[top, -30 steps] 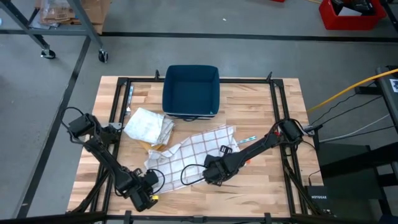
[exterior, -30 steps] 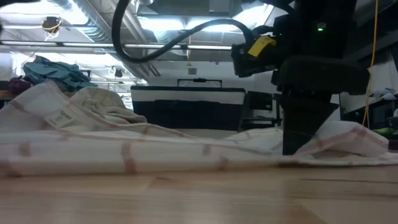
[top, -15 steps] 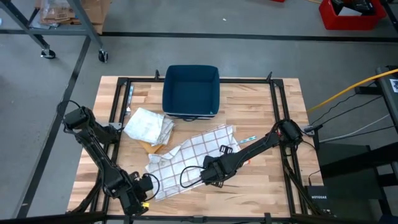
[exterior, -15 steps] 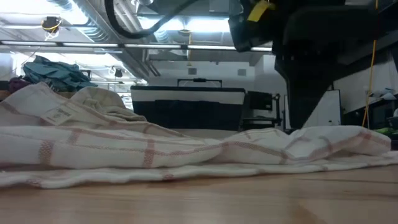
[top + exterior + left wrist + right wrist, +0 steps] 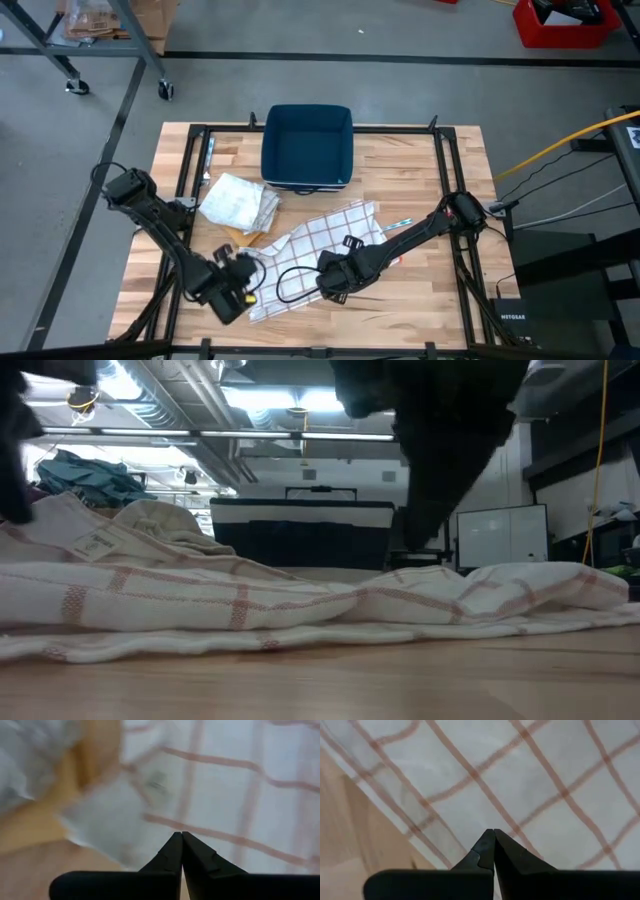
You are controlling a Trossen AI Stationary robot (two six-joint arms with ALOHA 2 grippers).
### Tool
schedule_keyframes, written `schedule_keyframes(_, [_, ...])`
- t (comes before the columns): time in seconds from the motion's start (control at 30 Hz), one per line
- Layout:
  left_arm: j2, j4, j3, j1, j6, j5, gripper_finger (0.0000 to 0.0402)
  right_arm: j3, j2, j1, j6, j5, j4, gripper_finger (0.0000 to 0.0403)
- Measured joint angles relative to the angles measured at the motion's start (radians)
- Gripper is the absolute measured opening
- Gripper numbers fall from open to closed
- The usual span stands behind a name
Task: Fold towel
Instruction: Fold the white patterned towel
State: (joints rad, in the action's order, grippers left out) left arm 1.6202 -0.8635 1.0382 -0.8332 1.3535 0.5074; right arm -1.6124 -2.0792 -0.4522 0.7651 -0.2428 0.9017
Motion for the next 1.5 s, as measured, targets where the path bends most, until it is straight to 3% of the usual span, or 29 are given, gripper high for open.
schedule_keyframes(0.2, [0.0, -0.093, -0.024, 0.074, -0.034, 0.013, 0.0001, 0.069, 0.0, 0.0, 0.051, -0.01, 0.005, 0.0007])
schedule_keyframes(0.63, [0.0, 0.003, -0.197, 0.096, 0.085, -0.068, 0.0001, 0.243, 0.008, -0.001, 0.173, 0.004, -0.025, 0.0007])
schedule_keyframes(0.93, [-0.004, 0.262, -0.248, 0.093, 0.059, -0.125, 0.0001, 0.246, 0.005, -0.015, 0.145, -0.01, 0.023, 0.0007])
schedule_keyframes(1.23, [0.0, 0.526, -0.25, 0.048, 0.023, -0.218, 0.0001, 0.252, -0.004, -0.013, 0.089, -0.047, 0.252, 0.0007])
schedule_keyframes(1.5, [0.002, 0.637, -0.253, 0.033, 0.01, -0.232, 0.0001, 0.253, -0.006, -0.012, 0.04, -0.101, 0.312, 0.0007])
